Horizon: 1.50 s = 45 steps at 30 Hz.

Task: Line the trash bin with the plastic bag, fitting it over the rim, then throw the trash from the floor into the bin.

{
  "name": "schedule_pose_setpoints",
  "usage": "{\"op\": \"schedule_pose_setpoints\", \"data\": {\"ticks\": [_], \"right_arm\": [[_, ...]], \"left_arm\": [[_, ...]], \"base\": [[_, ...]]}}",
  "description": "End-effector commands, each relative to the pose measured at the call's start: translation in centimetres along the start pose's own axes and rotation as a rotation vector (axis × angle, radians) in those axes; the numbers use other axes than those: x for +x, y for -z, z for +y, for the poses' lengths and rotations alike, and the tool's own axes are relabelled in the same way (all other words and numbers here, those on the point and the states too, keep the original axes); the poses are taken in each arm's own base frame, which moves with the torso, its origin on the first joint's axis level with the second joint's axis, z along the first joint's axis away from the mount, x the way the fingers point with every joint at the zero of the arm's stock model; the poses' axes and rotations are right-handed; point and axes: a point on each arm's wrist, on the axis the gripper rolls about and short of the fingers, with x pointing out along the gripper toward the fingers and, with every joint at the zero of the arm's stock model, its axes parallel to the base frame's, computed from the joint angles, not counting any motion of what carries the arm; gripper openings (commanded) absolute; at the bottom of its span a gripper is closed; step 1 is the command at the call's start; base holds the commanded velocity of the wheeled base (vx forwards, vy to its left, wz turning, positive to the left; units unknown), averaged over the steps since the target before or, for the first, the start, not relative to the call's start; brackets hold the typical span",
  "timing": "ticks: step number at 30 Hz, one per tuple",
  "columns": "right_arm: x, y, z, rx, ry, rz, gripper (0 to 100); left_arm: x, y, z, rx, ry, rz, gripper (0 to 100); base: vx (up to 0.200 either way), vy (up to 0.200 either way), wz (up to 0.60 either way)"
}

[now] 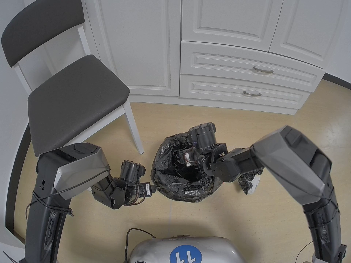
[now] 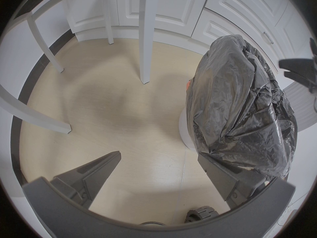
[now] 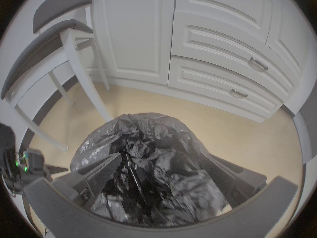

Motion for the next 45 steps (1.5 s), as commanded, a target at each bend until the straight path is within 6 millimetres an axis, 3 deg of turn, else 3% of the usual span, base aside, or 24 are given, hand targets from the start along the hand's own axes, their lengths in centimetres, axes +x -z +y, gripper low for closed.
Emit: {"op": "schedule_pose_setpoints", "data": {"ticks": [1, 7, 11, 20, 27, 37, 42, 45], "right_arm": [[-5.9, -3.2, -2.9, -0.087, 0.021, 0.071, 100], [-5.2, -1.3, -5.2, -0.131, 0.066, 0.172, 100], [-2.8, 0.8, -6.8, -0.109, 0.108, 0.234, 100], [0.6, 3.8, -6.3, 0.008, 0.083, 0.287, 100], [2.8, 5.1, -7.3, 0.071, 0.115, 0.275, 100], [2.4, 4.0, -9.0, 0.099, 0.14, 0.253, 100], [1.7, 3.6, -7.8, 0.097, 0.103, 0.244, 100], [-0.2, 3.2, -5.6, 0.106, 0.054, 0.243, 100]], "left_arm": [[-0.1, 0.0, 0.0, 0.0, -0.001, 0.0, 100], [-0.1, 0.0, 0.0, 0.0, 0.001, 0.001, 100], [-0.1, -0.1, 0.1, -0.001, -0.001, -0.001, 100], [0.0, 0.0, 0.1, -0.001, 0.0, 0.001, 100], [0.0, 0.0, 0.1, -0.001, 0.0, 0.001, 100], [-0.1, -0.1, 0.1, -0.001, 0.0, 0.001, 100], [-0.1, -0.1, 0.1, -0.001, 0.0, 0.001, 100], [-0.2, 0.2, 0.2, 0.003, -0.003, 0.008, 100]], "base": [[0.0, 0.0, 0.0], [0.0, 0.0, 0.0], [0.0, 0.0, 0.0], [0.0, 0.0, 0.0], [0.0, 0.0, 0.0], [0.0, 0.0, 0.0], [0.0, 0.0, 0.0], [0.0, 0.0, 0.0]]}}
